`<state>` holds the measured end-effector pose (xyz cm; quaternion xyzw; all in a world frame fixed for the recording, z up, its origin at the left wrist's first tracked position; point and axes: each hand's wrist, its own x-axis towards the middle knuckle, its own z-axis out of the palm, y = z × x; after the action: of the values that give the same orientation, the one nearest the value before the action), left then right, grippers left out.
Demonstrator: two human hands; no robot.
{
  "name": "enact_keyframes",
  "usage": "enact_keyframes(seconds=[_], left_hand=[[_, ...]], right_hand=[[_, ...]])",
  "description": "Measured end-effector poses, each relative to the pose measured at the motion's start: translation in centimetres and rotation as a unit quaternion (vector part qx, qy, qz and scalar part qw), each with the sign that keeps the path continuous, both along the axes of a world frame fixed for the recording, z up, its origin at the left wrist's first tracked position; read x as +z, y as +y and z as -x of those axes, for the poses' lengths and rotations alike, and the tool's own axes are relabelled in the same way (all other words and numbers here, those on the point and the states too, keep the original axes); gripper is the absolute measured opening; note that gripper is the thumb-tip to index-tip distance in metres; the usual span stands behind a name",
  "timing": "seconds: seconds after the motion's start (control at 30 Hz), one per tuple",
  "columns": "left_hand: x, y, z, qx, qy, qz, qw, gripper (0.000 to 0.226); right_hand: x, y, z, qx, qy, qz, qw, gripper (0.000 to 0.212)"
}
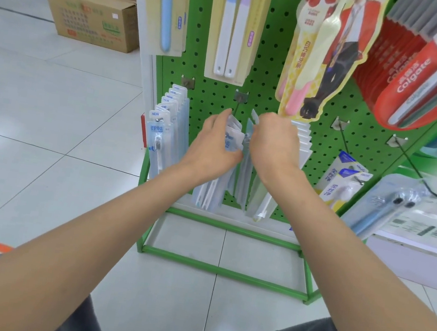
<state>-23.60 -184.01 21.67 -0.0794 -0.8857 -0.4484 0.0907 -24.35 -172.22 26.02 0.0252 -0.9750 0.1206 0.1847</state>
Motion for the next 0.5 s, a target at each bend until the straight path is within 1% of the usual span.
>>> enact_keyframes(seconds=[0.07, 0.13, 0.23, 0.3, 0.37, 0.47, 0.5], left_hand=[[-0.1, -0.2, 0.1, 0.006, -0.006, -0.009, 1.000, 0.091], [-0.1, -0.5, 0.1, 0.015, -0.010, -0.012, 1.000, 0.093], [-0.1, -1.1, 0.2, 0.023, -0.023, -0.038, 0.999, 0.092], [-0.1, -1.5, 0.1, 0.019, -0.035, -0.041, 0.998, 0.090], [0.0, -1.7, -0.2, 0.008, -0.038, -0.038, 0.998, 0.083], [0.1, -1.7, -0.6, -0.014, -0.021, -0.036, 0.999, 0.062], [0.1, -1.7, -0.7, -0.019, -0.017, -0.034, 0.999, 0.058]], right_hand=[[-0.6, 0.1, 0.9, 0.007, 0.012, 0.026, 1.000, 0.037], [-1.1, 0.3, 1.7, 0.011, 0.019, 0.056, 0.998, 0.041], [-1.4, 0.2, 2.3, 0.017, 0.020, 0.097, 0.995, 0.041], [-1.6, 0.0, 2.5, 0.024, 0.018, 0.133, 0.991, 0.034], [-1.7, -0.1, 2.8, 0.030, 0.014, 0.166, 0.986, 0.022], [-1.6, -0.2, 3.0, 0.024, -0.002, 0.191, 0.981, 0.025], [-1.6, -0.2, 3.1, 0.022, -0.004, 0.190, 0.982, 0.026]])
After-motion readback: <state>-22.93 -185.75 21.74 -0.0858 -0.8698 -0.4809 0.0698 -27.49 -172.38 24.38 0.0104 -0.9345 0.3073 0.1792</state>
